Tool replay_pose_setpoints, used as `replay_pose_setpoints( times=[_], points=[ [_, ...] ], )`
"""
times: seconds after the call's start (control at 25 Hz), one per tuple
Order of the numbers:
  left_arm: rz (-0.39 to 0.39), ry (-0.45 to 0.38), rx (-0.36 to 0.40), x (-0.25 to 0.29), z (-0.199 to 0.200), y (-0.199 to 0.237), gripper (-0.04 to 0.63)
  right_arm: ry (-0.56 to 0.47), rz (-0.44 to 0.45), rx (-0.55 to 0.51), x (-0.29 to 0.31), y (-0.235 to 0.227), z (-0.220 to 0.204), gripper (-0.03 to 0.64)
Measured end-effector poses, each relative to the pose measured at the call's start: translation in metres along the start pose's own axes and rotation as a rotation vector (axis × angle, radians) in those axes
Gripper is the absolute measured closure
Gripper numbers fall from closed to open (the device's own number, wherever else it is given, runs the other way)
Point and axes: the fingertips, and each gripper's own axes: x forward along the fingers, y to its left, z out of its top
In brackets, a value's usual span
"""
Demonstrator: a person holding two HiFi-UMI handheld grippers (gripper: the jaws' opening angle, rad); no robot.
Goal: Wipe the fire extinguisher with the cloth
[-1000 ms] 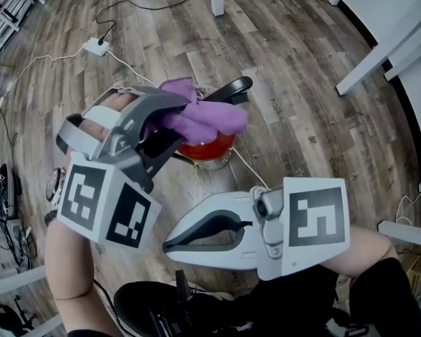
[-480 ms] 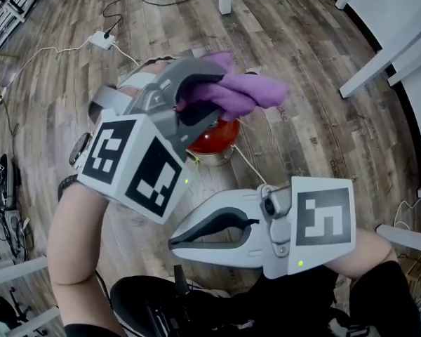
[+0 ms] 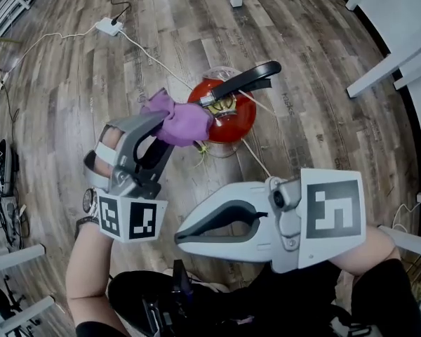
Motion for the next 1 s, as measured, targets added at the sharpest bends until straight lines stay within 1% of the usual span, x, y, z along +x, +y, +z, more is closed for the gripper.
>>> replay_pose_setpoints(
  times=[0.08, 0.12, 0.2, 0.28, 0.32, 0.4, 0.48, 0.56, 0.72, 0.84, 0.92, 1.0],
  points=[
    [0.028, 0.020, -0.004, -0.003, -0.011, -0.011, 0.472, -0.006, -0.005, -0.010, 0.001, 0.000, 0.004, 0.614],
    [0.028, 0.039, -0.005, -0.003, -0.017, -0.021, 0.472, -0.008, -0.014, -0.013, 0.000, 0.000, 0.007, 0.614],
    [-0.002, 0.085, -0.011, 0.002, -0.030, -0.048, 0.473, -0.020, -0.044, -0.021, -0.005, -0.002, 0.013, 0.614],
    [-0.074, 0.130, -0.033, 0.016, -0.045, -0.082, 0.474, -0.063, -0.088, -0.031, -0.013, -0.010, 0.022, 0.614],
    [-0.120, 0.151, -0.059, 0.024, -0.052, -0.100, 0.473, -0.105, -0.116, -0.032, -0.019, -0.015, 0.029, 0.614],
    [-0.212, 0.180, -0.118, 0.042, -0.067, -0.133, 0.474, -0.224, -0.178, -0.016, -0.034, -0.027, 0.047, 0.614],
    [-0.294, 0.209, -0.149, 0.060, -0.081, -0.159, 0.474, -0.345, -0.225, 0.010, -0.048, -0.040, 0.063, 0.614],
    [-0.371, 0.250, -0.167, 0.072, -0.096, -0.186, 0.474, -0.410, -0.244, 0.042, -0.053, -0.050, 0.071, 0.614],
    [-0.496, 0.331, -0.217, 0.092, -0.126, -0.240, 0.472, -0.429, -0.265, 0.068, -0.052, -0.055, 0.074, 0.614],
    [-0.595, 0.401, -0.253, 0.102, -0.147, -0.285, 0.472, -0.467, -0.314, 0.082, -0.064, -0.063, 0.077, 0.614],
    [-0.615, 0.439, -0.279, 0.109, -0.156, -0.301, 0.472, -0.485, -0.337, 0.108, -0.074, -0.071, 0.076, 0.614],
    [-0.615, 0.458, -0.299, 0.114, -0.162, -0.307, 0.472, -0.490, -0.344, 0.126, -0.079, -0.077, 0.074, 0.614]
  ],
)
